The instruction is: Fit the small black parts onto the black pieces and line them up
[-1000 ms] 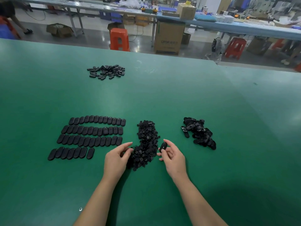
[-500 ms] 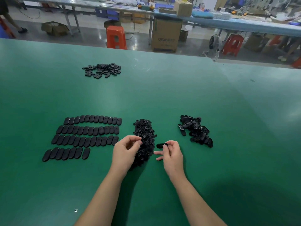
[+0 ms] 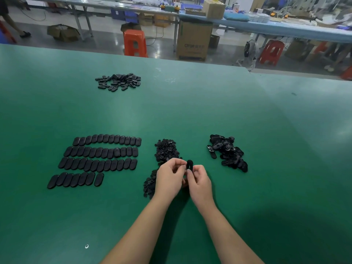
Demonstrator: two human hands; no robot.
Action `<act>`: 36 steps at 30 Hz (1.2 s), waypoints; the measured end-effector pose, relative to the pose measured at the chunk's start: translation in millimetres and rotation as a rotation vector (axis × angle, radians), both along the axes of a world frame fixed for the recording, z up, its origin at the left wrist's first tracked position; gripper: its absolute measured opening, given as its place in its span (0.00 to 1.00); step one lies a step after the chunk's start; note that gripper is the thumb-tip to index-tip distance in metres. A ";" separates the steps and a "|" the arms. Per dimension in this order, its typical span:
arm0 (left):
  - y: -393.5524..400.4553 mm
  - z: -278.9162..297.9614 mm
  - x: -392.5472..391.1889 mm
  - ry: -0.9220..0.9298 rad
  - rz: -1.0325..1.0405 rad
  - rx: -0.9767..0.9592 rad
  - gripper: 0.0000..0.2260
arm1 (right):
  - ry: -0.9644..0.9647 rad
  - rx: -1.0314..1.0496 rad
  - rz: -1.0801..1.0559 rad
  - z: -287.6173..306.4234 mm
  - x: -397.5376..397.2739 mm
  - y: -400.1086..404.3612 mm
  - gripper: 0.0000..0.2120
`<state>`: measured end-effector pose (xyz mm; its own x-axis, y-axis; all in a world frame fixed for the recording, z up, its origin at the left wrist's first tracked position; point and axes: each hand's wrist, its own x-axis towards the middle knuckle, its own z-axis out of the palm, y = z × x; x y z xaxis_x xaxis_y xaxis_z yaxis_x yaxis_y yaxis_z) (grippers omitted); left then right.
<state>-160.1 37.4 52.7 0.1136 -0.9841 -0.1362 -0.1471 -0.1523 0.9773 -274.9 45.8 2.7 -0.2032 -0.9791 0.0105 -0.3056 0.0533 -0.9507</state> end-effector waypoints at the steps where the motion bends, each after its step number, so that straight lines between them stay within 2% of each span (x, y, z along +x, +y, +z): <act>1: -0.3 0.7 -1.0 -0.005 -0.013 -0.012 0.08 | 0.011 0.001 0.015 0.6 0.3 0.2 0.08; 6: 1.9 1.7 -1.9 -0.059 -0.095 -0.036 0.11 | 0.019 0.020 0.021 1.5 -0.5 0.3 0.08; 11: -0.2 -1.7 6.6 -0.091 -0.010 -0.070 0.10 | -0.018 -0.001 0.035 5.6 0.4 2.0 0.09; 16: 1.1 -2.6 11.8 -0.220 -0.081 -0.093 0.10 | -0.181 0.015 0.047 9.7 2.9 3.6 0.14; 21: 1.4 -0.1 7.8 -0.159 -0.093 -0.057 0.09 | -0.221 0.020 0.059 7.0 3.3 2.1 0.14; 25: -0.3 -0.2 4.5 -0.139 -0.047 -0.022 0.06 | -0.217 0.037 0.065 3.2 3.0 0.4 0.15; 36: -0.4 8.1 -0.7 -0.277 -0.078 -0.054 0.06 | -0.129 0.032 0.063 7.0 2.6 1.6 0.16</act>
